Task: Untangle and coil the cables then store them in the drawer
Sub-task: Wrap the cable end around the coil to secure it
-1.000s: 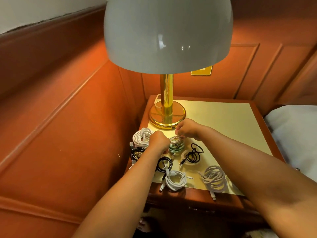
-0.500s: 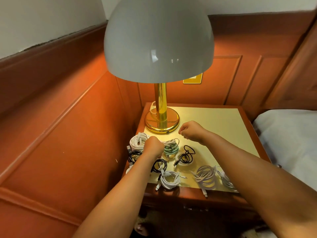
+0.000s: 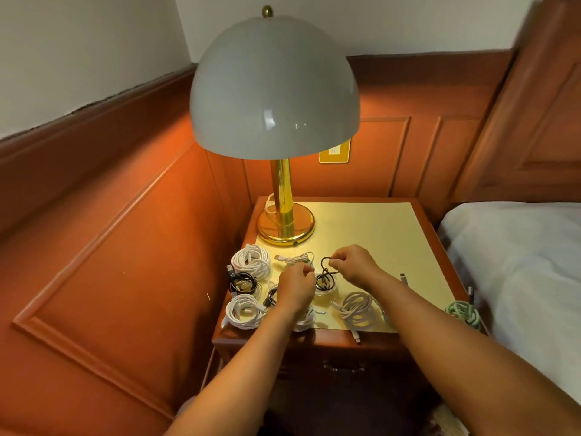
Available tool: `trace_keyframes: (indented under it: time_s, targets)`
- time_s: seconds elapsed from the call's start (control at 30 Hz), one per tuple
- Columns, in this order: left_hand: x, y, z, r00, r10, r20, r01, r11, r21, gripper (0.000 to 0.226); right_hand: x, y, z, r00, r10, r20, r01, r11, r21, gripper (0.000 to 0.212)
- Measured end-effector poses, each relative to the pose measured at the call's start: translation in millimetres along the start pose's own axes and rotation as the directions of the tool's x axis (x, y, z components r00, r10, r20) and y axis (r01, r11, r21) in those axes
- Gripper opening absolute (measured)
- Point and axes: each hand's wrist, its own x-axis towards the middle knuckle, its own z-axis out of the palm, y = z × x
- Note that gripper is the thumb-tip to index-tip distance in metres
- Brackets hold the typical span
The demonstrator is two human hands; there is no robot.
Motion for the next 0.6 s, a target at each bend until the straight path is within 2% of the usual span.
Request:
trace_keyframes:
  time_s: [0.1, 0.2, 0.3, 0.4, 0.43, 0.5, 0.6]
  targets:
    - [-6, 7, -5, 0.997, -0.034, -0.073, 0.025, 0.994, -0.109, 0.026, -8, -6, -15, 0.989, -0.044, -0.142, 0.059, 0.993, 0.104, 0.019]
    - [-5, 17, -15, 0.986, -0.066, -0.154, 0.029, 0.972, -0.235, 0.023, -28, -20, -45, 0.964, -0.086, -0.251, 0.158, 0.946, 0.283, 0.016]
    - [-15, 41, -21, 0.999, -0.022, -0.044, 0.002, 0.911, -0.412, 0.028, -61, -33, -71, 0.937, -0.094, -0.335, 0.244, 0.864, 0.441, 0.016]
    - [-39, 68, -24, 0.989, 0.133, 0.058, -0.074, 0.803, -0.592, 0.017, -99, -35, -80, 0.928, -0.068, -0.365, 0.277, 0.781, 0.559, 0.015]
    - [-46, 73, -25, 0.984, 0.171, 0.041, -0.108, 0.772, -0.626, 0.01, -111, -33, -78, 0.931, -0.048, -0.362, 0.272, 0.752, 0.6, 0.014]
    - [-62, 77, -24, 0.982, 0.189, -0.004, -0.146, 0.746, -0.65, 0.01, -136, -25, -76, 0.926, 0.044, -0.374, 0.252, 0.667, 0.701, 0.012]
    - [-87, 73, -19, 0.98, 0.198, 0.024, -0.14, 0.767, -0.627, 0.006, -168, -10, -72, 0.904, 0.239, -0.356, 0.212, 0.473, 0.855, 0.01]
